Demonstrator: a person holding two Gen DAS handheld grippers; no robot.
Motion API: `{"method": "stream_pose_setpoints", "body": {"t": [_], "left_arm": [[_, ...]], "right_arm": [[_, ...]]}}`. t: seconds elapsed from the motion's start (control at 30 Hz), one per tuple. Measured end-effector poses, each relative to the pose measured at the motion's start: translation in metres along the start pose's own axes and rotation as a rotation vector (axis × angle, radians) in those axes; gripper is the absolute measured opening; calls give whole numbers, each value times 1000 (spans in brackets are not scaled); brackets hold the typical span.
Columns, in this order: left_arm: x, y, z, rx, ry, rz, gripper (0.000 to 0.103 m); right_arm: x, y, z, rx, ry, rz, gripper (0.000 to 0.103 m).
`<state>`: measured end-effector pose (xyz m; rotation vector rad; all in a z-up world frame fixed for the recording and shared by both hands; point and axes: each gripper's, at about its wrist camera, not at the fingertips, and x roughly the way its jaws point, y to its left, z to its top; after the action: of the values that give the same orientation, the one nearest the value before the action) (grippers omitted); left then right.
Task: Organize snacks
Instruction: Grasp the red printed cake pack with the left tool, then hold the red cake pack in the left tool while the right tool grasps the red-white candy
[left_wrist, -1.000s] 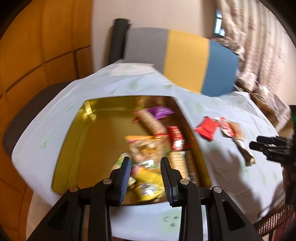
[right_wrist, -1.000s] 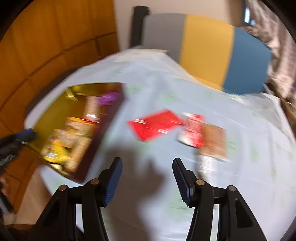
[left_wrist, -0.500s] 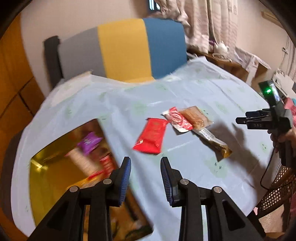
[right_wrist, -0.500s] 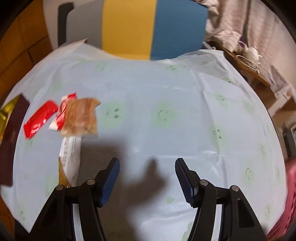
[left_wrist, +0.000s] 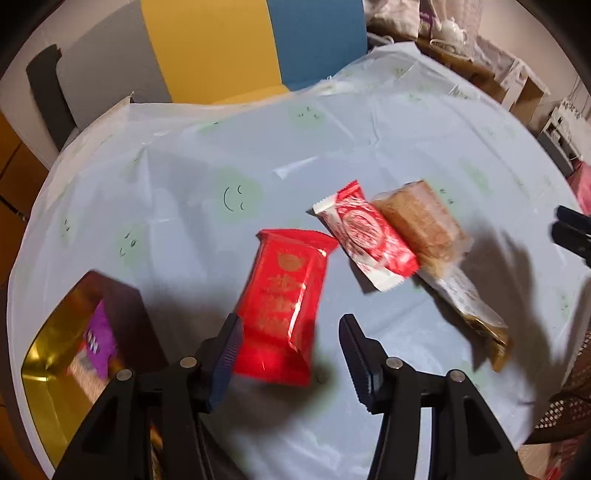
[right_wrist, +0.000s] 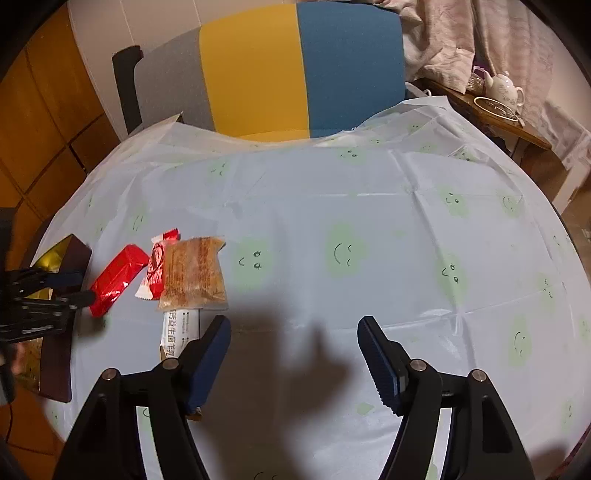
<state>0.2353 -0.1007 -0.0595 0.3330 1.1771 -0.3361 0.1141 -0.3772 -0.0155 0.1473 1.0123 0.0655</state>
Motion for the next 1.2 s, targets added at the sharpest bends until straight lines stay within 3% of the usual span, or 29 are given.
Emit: {"method": "stream_pose_setpoints", "body": {"t": [0.2,0.33,0.47,0.77,0.93,1.07,1.2], "left_arm": [[26,4,9,1,42,25,59],[36,13,11,-78,46,-34,60],[31,7,3,-93,23,-19,51],[-2,-39,-70,-131,-46,19,48],[-25,-67,-125,-125,-123,28,48],[-36,-75,-151,-114,-193,29,49],[-38,-71,-159,-127,-224,-4,49]], "right_arm": [[-2,1,1,-3,-5,10,73],[-2,3,1,-11,-6,6,73],[0,3,0,-15,-2,-7,73],[0,0,0,-9,3,-32,73],[3,2,-3,-22,16,-33,73],[4,13,-7,-60,23,2,72],[7,28,-9,-70,43,71,54]]}}
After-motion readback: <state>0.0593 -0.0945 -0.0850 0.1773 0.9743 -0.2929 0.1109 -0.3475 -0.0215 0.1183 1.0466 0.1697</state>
